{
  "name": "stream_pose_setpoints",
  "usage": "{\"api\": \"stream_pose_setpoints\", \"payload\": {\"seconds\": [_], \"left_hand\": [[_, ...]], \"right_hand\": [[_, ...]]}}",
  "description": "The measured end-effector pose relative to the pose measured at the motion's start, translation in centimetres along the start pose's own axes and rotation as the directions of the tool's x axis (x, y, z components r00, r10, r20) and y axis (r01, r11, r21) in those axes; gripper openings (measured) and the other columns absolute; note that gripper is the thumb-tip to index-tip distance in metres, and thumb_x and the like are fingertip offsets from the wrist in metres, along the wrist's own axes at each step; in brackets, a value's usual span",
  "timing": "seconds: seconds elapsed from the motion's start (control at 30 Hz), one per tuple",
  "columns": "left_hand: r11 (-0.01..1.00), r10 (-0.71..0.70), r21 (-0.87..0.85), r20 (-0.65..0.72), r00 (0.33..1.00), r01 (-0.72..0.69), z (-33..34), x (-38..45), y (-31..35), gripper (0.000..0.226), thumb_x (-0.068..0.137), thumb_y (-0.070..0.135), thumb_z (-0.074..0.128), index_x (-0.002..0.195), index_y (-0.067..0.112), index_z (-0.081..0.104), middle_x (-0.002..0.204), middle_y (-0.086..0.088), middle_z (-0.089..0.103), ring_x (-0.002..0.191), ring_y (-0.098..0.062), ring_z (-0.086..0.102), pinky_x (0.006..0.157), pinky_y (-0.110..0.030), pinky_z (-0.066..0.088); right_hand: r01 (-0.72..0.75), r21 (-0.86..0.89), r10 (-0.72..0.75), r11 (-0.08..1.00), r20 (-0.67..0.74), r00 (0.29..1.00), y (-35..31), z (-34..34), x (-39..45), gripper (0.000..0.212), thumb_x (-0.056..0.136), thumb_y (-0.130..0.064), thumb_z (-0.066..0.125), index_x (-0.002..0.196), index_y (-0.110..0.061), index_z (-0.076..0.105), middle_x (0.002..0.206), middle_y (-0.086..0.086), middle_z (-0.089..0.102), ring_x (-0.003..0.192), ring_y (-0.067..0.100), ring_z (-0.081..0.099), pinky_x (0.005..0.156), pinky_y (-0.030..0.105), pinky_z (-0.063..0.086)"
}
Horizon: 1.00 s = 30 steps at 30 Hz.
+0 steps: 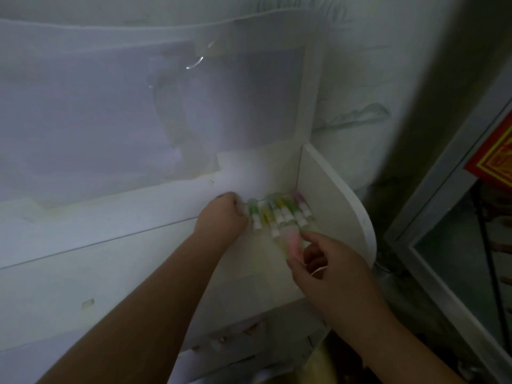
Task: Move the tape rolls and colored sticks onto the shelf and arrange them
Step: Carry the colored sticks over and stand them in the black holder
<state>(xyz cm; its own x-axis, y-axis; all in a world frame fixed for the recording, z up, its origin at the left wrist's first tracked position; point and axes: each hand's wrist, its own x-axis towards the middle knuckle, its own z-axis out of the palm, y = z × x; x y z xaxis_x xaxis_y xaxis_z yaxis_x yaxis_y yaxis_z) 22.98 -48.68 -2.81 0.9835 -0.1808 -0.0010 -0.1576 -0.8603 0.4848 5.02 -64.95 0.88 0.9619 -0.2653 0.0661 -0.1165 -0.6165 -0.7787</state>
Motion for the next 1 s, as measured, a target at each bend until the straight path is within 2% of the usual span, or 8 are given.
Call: {"api": "stream_pose_setpoints", "payload": {"seconds": [0.13,0.27,0.33,0.43,0.6,0.73,0.87,1.0], "left_hand": [[1.0,0.012,0.009,0.002,1.0,-0.012,-2.3,-1.4,-0.8,0.012,0.092,0.029,0.051,0.096,0.024,0.061,0.088,0.003,0.065,0.084,-0.022,0.063,0.075,-0.032,0.05],[0.986,-0.012,-0.169,-0.086,0.996,-0.003,-6.4,-4.8,-1.3,0.023,0.094,0.049,0.056,0.112,0.035,0.058,0.083,0.01,0.07,0.066,-0.005,0.067,0.063,-0.024,0.054],[0.967,-0.021,-0.255,-0.122,0.992,-0.011,-7.9,-7.1,-1.6,0.028,0.093,0.043,0.061,0.119,0.034,0.057,0.083,0.011,0.071,0.066,0.001,0.067,0.055,-0.011,0.045],[0.936,-0.059,-0.352,-0.227,0.972,-0.026,-9.6,-10.4,-2.9,0.031,0.093,0.038,0.063,0.124,0.034,0.059,0.079,0.014,0.072,0.076,0.005,0.067,0.062,-0.008,0.042],[0.91,-0.162,-0.415,-0.321,0.933,0.015,-12.0,-14.4,-6.0,0.03,0.094,0.042,0.06,0.124,0.04,0.056,0.079,0.013,0.071,0.076,0.002,0.067,0.064,-0.001,0.041],[0.909,-0.211,-0.416,-0.392,0.895,0.032,-14.5,-17.4,-9.4,0.032,0.094,0.03,0.064,0.124,0.039,0.058,0.08,0.015,0.071,0.076,0.002,0.066,0.062,-0.001,0.041],[0.911,-0.222,-0.41,-0.409,0.885,0.039,-16.8,-21.3,-13.0,0.039,0.092,0.016,0.067,0.126,0.033,0.06,0.086,0.005,0.07,0.071,-0.002,0.067,0.06,-0.004,0.044],[0.929,-0.203,-0.37,-0.447,0.871,0.026,-18.8,-25.5,-17.3,0.04,0.091,0.018,0.065,0.129,0.032,0.06,0.093,0.006,0.068,0.075,-0.005,0.067,0.061,-0.008,0.046]], "right_hand": [[0.005,0.074,-0.004,0.997,-0.015,1.0,-0.2,0.1,-0.1,0.038,0.089,-0.043,0.069,0.125,-0.036,0.06,0.088,-0.015,0.066,0.082,-0.005,0.062,0.073,0.026,0.058],[0.024,0.145,-0.025,0.989,0.011,1.0,-0.4,1.4,0.6,0.023,0.09,-0.046,0.065,0.11,-0.035,0.068,0.085,-0.016,0.07,0.077,-0.003,0.065,0.066,0.018,0.056],[0.043,0.2,-0.049,0.979,0.025,0.999,-1.1,2.6,1.0,0.018,0.091,-0.045,0.065,0.103,-0.032,0.069,0.083,-0.015,0.071,0.074,-0.002,0.067,0.064,0.016,0.054],[0.086,0.301,-0.108,0.95,0.056,0.993,-3.1,4.8,1.4,0.011,0.092,-0.04,0.063,0.091,-0.03,0.068,0.076,-0.012,0.069,0.068,0.003,0.066,0.059,0.019,0.053],[0.164,0.348,-0.218,0.923,0.123,0.968,-6.4,8.5,0.5,0.022,0.095,-0.038,0.058,0.075,-0.028,0.058,0.061,-0.011,0.057,0.055,0.009,0.055,0.049,0.018,0.041],[0.192,0.397,-0.276,0.897,0.167,0.947,-9.4,11.4,-1.1,0.03,0.098,-0.039,0.056,0.071,-0.027,0.053,0.056,-0.011,0.049,0.049,0.007,0.045,0.048,0.014,0.036],[0.208,0.447,-0.342,0.87,0.243,0.908,-13.4,13.7,-3.7,0.038,0.098,-0.05,0.05,0.073,-0.021,0.056,0.061,-0.003,0.054,0.056,0.012,0.052,0.054,0.027,0.044],[0.205,0.467,-0.35,0.86,0.248,0.904,-17.1,16.6,-7.2,0.032,0.099,-0.046,0.051,0.079,-0.024,0.061,0.066,-0.007,0.062,0.062,0.007,0.059,0.056,0.012,0.044]]}}
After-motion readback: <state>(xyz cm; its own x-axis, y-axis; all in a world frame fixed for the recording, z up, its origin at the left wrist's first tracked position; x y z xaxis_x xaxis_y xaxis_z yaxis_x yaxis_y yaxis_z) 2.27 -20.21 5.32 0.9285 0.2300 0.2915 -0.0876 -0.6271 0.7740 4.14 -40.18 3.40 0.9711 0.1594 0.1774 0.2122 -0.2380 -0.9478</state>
